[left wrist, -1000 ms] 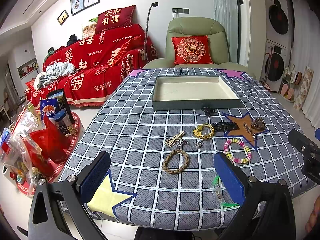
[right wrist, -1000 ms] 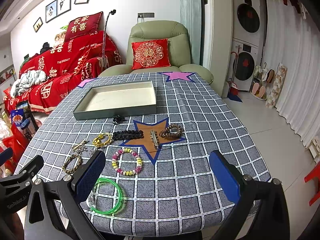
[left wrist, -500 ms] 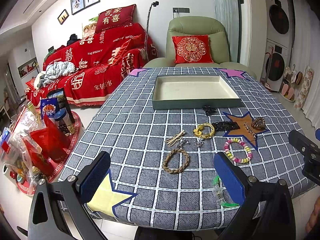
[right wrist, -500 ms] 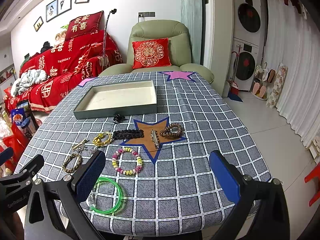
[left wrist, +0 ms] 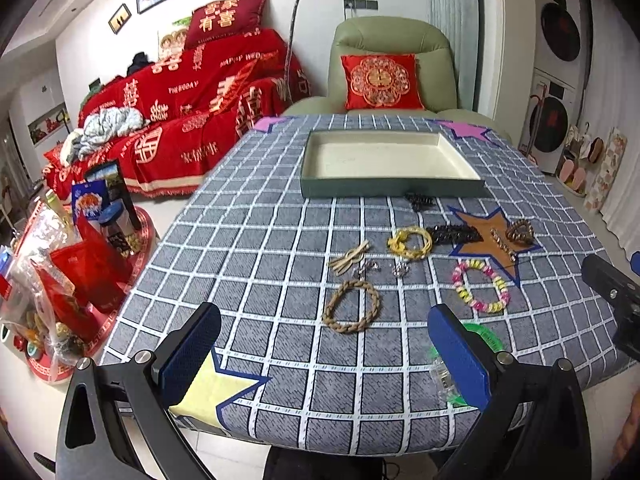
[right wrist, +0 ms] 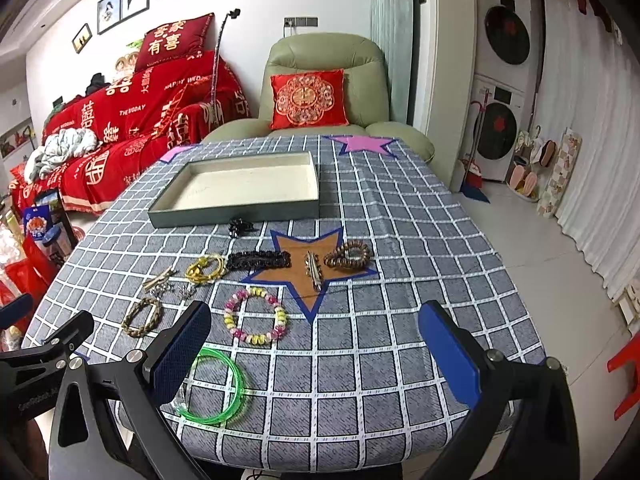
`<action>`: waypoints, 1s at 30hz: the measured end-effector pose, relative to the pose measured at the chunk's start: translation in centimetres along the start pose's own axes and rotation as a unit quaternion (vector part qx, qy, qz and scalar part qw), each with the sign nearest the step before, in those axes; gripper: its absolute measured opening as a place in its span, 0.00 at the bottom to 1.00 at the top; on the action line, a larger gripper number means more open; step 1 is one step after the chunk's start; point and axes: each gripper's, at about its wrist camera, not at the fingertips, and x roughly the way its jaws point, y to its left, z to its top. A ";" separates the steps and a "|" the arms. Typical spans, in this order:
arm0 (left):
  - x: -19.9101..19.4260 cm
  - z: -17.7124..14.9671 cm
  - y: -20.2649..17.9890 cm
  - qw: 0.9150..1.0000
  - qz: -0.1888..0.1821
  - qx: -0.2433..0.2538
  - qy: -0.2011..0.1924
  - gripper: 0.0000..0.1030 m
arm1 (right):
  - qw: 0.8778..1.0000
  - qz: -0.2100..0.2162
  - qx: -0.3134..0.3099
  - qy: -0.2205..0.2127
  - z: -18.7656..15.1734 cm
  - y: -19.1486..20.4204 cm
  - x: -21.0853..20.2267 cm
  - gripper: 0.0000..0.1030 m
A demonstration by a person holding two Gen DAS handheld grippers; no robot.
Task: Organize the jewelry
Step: 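Grasp the braided tan bracelet with the left tool while the right tool grasps the beaded bracelet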
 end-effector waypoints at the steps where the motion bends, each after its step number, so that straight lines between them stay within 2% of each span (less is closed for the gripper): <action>1: 0.5 -0.1 0.2 1.000 -0.003 -0.001 0.007 1.00 | 1.000 0.001 0.001 0.007 0.0 -0.1 0.3 1.00; 7: 3.9 -0.3 1.3 0.998 -0.027 -0.004 0.056 1.00 | 0.998 0.016 0.005 0.061 -0.2 -1.1 3.0 1.00; 15: 7.4 0.1 0.7 0.994 -0.063 0.022 0.085 1.00 | 0.992 0.033 0.000 0.125 -0.3 -1.0 7.9 1.00; 19: 8.9 0.3 0.2 0.993 -0.067 0.034 0.094 1.00 | 0.989 0.036 -0.009 0.146 -0.1 -0.4 10.1 1.00; 20: 9.3 0.4 0.0 0.992 -0.067 0.036 0.099 0.96 | 0.988 0.036 -0.014 0.152 0.0 -0.2 10.7 0.99; 23: 10.2 0.4 -0.1 0.991 -0.074 0.036 0.109 0.94 | 0.984 0.039 -0.025 0.170 -0.1 0.5 12.1 0.89; 24: 10.3 0.4 -0.1 0.990 -0.076 0.037 0.111 0.87 | 0.983 0.038 -0.029 0.177 -0.1 0.6 12.5 0.83; 25: 10.6 0.3 -0.3 0.989 -0.080 0.038 0.117 0.85 | 0.981 0.039 -0.034 0.185 -0.3 0.9 12.9 0.75; 27: 11.2 0.3 -0.5 0.988 -0.082 0.039 0.125 0.84 | 0.978 0.044 -0.041 0.198 -0.5 1.3 13.6 0.66; 30: 11.1 0.2 -1.0 0.988 -0.080 0.054 0.117 0.78 | 0.978 0.041 -0.061 0.195 -0.6 2.0 13.8 0.66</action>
